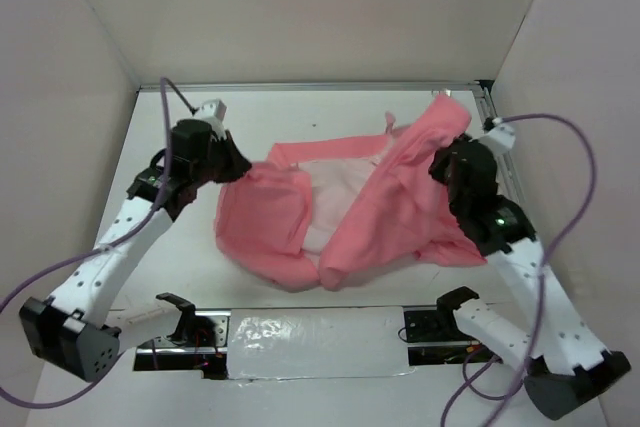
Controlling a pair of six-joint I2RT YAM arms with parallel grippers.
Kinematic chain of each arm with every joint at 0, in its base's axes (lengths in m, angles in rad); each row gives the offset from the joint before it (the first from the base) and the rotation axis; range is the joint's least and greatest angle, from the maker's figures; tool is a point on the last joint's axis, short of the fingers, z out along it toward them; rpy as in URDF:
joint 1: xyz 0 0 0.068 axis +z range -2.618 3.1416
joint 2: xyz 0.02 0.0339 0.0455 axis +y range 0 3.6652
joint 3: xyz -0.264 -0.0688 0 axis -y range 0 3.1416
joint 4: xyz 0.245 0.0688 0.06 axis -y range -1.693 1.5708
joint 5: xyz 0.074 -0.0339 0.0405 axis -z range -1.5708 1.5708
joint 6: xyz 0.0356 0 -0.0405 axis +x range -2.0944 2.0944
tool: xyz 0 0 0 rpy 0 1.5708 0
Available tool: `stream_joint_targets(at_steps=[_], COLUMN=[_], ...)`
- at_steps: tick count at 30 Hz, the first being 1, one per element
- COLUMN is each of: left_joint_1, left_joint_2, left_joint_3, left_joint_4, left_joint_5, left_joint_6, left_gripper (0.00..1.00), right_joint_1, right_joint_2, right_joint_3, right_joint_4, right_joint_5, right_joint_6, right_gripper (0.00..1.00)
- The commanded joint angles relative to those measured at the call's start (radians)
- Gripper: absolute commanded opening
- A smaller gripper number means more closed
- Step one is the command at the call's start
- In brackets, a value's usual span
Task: Zip up the jacket
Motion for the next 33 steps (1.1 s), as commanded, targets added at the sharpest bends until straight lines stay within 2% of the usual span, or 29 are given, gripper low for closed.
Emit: stream_joint_targets(at_steps=[1,2,3,4,5,6,7,8,9,10,11,16,18,20,22,25,28,31,33], left_joint_1=[0.106,0.129,0.151,0.177,0.185,0.191,0.205,0.214,0.222,0.231,0.234,0.231,0.228,0.219,0.19,0.151,0.107,0.082,0.081], left_joint_2=[0.028,0.056,0.071,0.087,0.117,0.128,0.142,0.169,0.182,0.191,0.2,0.236,0.285,0.375,0.456,0.699,0.868,0.985,1.01], left_joint_3=[-0.187,-0.212,-0.238,-0.24,-0.24,-0.235,-0.226,-0.213,-0.176,-0.156,-0.137,-0.027,0.014,0.066,0.116,0.293,0.43,0.517,0.516], left_joint_4=[-0.091,-0.084,-0.076,-0.079,-0.083,-0.09,-0.102,-0.122,-0.136,-0.149,-0.157,-0.108,-0.029,0.01,0.016,-0.025,-0.079,-0.126,-0.123], left_joint_5=[-0.099,-0.078,-0.046,-0.004,-0.002,-0.007,-0.007,-0.007,-0.007,-0.001,0.004,0.06,0.155,0.197,0.159,0.11,0.059,0.033,0.028], left_joint_6=[-0.204,-0.208,-0.2,-0.205,-0.215,-0.226,-0.234,-0.234,-0.234,-0.234,-0.228,-0.121,-0.013,0.066,0.093,0.172,0.208,0.214,0.211], left_gripper=[0.0,0.0,0.0,0.0,0.0,0.0,0.21,0.37,0.48,0.78,0.99,0.99,0.99,0.99,0.99,0.99,0.99,0.99,0.99], right_joint_1=[-0.142,-0.179,-0.24,-0.261,-0.284,-0.284,-0.29,-0.292,-0.29,-0.287,-0.284,-0.231,-0.221,-0.204,-0.197,-0.187,-0.194,-0.204,-0.204], right_joint_2=[0.046,0.097,0.123,0.146,0.18,0.192,0.196,0.196,0.189,0.185,0.174,0.154,0.195,0.278,0.4,0.584,0.762,0.938,1.019], right_joint_3=[-0.221,-0.259,-0.264,-0.258,-0.254,-0.249,-0.24,-0.235,-0.231,-0.22,-0.214,-0.183,-0.156,-0.131,-0.067,0.033,0.148,0.289,0.351], right_joint_4=[-0.044,-0.055,-0.063,-0.087,-0.096,-0.101,-0.104,-0.097,-0.092,-0.081,-0.078,0.03,0.06,0.092,0.086,0.091,0.083,0.017,0.006], right_joint_5=[-0.057,-0.087,-0.117,-0.142,-0.144,-0.144,-0.141,-0.148,-0.16,-0.192,-0.206,-0.292,-0.358,-0.386,-0.382,-0.352,-0.34,-0.371,-0.374], right_joint_6=[0.177,0.199,0.196,0.205,0.203,0.202,0.202,0.19,0.183,0.164,0.154,0.004,-0.071,-0.112,-0.155,-0.202,-0.226,-0.222,-0.225], right_gripper=[0.19,0.35,0.42,0.61,0.66,0.77,0.84,0.98,1.0,1.0,1.0,1.0,1.0,1.0,1.0,1.0,1.0,1.0,1.0])
